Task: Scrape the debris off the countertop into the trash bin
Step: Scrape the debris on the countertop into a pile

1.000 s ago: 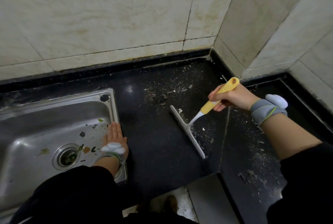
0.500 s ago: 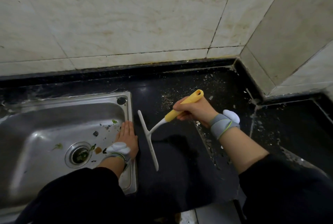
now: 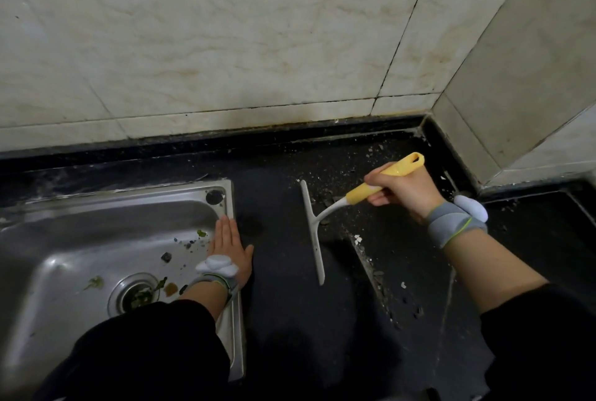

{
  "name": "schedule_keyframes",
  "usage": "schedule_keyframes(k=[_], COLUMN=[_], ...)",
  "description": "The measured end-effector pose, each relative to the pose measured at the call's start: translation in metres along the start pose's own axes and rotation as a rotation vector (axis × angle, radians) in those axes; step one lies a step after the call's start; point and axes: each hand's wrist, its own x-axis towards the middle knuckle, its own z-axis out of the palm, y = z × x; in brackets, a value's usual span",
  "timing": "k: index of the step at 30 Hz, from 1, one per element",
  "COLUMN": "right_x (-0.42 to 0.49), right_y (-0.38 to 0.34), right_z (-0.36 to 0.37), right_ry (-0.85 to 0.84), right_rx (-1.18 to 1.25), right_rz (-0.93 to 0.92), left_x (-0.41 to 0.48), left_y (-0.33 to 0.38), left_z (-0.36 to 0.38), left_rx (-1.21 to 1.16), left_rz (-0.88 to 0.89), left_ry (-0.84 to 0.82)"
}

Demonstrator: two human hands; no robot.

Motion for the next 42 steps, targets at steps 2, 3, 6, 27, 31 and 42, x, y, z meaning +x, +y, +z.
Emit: schedule_keyframes(k=[2, 3, 6, 27, 31, 42], right_x=[0.000, 0.000, 0.006, 0.055, 0.073, 0.108], right_y=[-0.006, -0.009, -0.016, -0.020, -0.031, -0.032], right_z=[0.009, 0.016, 0.046, 0.042, 0.080, 0.080], right_ry=[-0.037, -0.068, -0.142, 0.125, 0.038, 0.201], right_rx=[0.005, 0.012, 0.043, 0.150, 0.117, 0.241], right_rz=[-0.023, -0.037, -0.042, -0.031, -0.059, 0.051], left_x=[0.002, 0.003, 0.005, 0.048, 0.051, 0.065], left_y=[0.001, 0.002, 0.004, 0.003, 0.003, 0.008], left_z=[0.001, 0.001, 0.002, -0.009, -0.009, -0.015], left_rx=[-0.021, -0.038, -0.074, -0.070, -0.089, -0.059], left_rz=[-0.004, -0.007, -0.014, -0.006, -0.018, -0.045], left_ry=[0.022, 0.037, 0.060, 0.089, 0.095, 0.047])
